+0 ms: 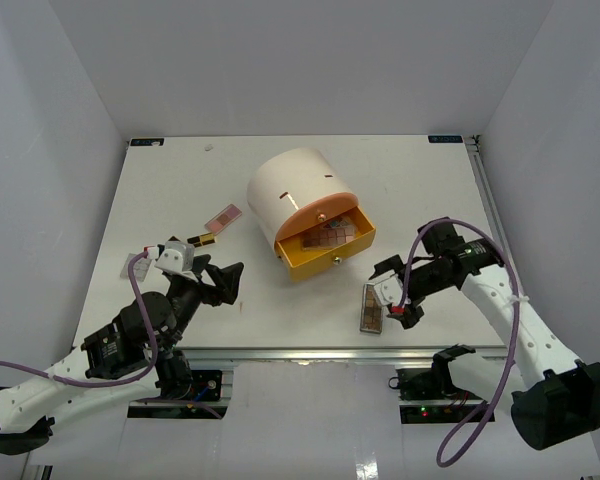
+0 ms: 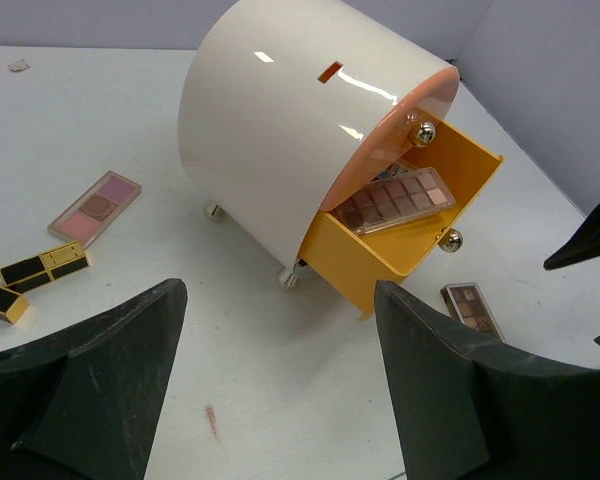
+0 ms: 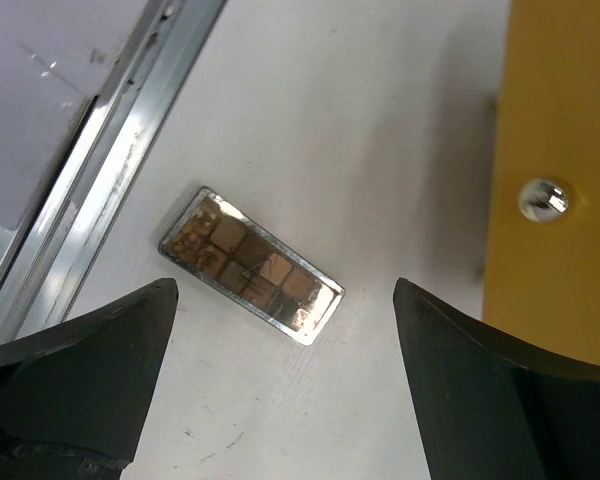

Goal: Organize the makeup

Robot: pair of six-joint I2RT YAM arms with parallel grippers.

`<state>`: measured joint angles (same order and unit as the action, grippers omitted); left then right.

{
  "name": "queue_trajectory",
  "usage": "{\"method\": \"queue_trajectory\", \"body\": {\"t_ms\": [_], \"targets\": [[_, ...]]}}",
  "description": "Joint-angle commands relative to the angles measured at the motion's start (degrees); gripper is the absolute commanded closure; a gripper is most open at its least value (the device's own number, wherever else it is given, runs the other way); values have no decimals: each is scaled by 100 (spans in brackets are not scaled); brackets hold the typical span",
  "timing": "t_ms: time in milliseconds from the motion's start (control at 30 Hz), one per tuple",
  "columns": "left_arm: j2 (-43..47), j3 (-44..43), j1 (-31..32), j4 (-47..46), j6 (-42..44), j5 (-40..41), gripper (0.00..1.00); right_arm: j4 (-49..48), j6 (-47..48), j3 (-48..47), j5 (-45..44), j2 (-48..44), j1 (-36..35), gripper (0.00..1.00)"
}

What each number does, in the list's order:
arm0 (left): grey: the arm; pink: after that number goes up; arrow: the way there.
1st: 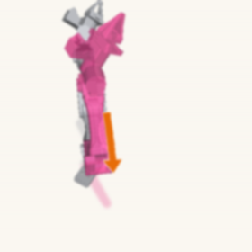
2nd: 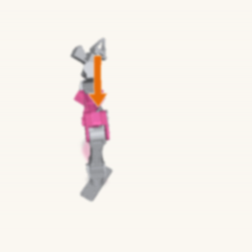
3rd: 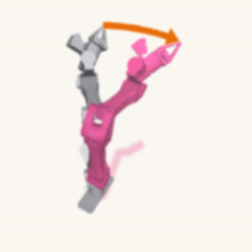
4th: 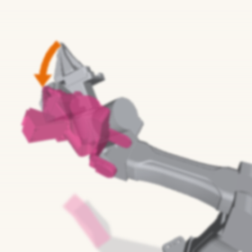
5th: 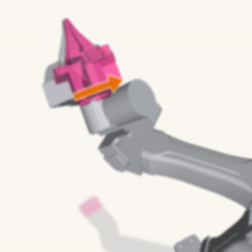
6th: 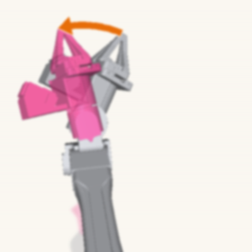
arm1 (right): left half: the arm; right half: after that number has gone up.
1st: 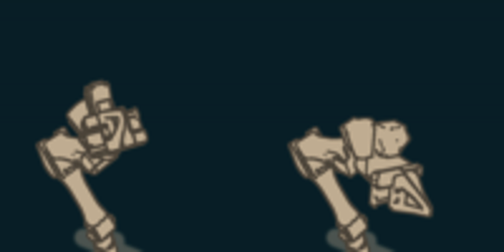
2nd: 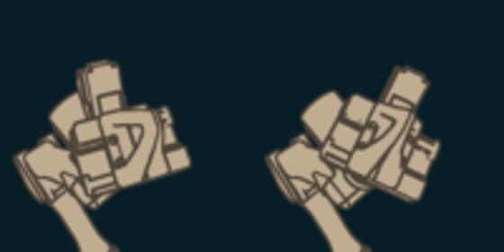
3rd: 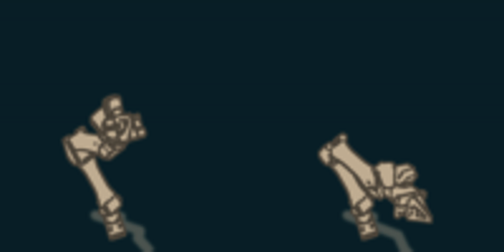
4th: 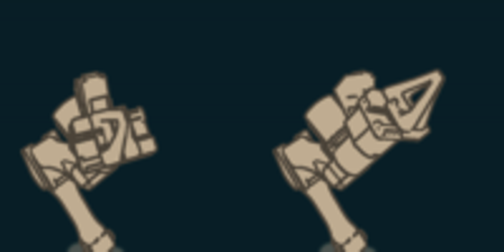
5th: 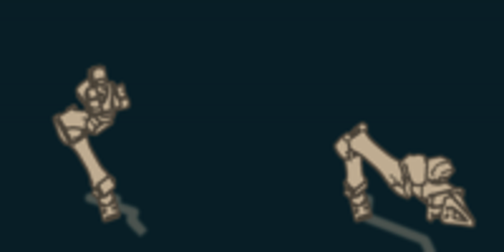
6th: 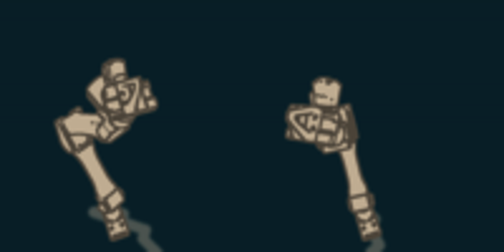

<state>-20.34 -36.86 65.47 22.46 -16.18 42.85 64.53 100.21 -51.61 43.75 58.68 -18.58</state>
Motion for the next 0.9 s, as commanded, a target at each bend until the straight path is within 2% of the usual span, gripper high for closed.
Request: {"method": "queue_trajectory", "body": {"t_ms": [0, 400, 667, 867], "targets": [[-50, 4, 1, 26, -25, -13, 13, -201, 1113, 277, -826, 206, -509, 6], [-122, 4, 1, 66, -34, 128, 12, -1613, 1282, 822, -2355, 1340, -1507, 8], [-178, -5, 1, 77, -25, 139, 12, -1841, 1594, 757, -2668, 1880, -1629, 10], [-146, -14, 1, 75, -25, 127, 12, -1795, 1738, 758, -2753, 2225, -1789, 7]]}}
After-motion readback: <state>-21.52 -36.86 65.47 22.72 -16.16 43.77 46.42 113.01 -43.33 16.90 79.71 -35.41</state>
